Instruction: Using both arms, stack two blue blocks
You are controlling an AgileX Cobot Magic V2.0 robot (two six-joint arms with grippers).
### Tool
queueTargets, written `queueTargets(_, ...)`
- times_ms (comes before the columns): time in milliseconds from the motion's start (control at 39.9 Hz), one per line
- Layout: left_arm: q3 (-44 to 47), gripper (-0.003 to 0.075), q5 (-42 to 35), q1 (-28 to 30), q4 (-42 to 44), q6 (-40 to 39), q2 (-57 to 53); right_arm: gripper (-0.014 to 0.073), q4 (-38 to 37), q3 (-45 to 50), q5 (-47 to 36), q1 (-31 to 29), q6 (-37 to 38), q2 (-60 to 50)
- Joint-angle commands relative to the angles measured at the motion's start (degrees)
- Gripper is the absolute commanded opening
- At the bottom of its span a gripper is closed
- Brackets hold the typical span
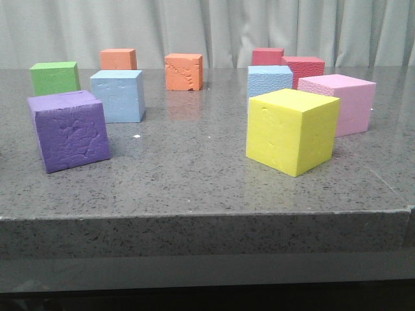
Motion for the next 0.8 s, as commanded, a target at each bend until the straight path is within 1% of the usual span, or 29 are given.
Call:
queueTargets(0, 0.1, -0.002, -5.0, 0.1, -0.4, -0.1, -1.0, -0.0066, 0.3, -0.3, -4.4, -0.3, -0.6, -1.0)
queueTargets(175, 0.1, -0.002, -6.2, 0.1, -0.4, -0.1, -1.0, -0.0066, 0.3, -0.3, -5.7, -0.3, -0.6, -1.0)
queueTargets(451, 0.1, -0.002, -15.1, 0.1, -0.4, -0.1, -1.0, -0.0066, 0.3, -0.3, -11.9, -0.3, -0.6, -1.0)
queueTargets(777, 0.1, -0.002, -15.8, 0.1, -0.4, -0.1, -1.0, -0.0066, 0.3, -0.3, -11.6, -0.3, -0.6, -1.0)
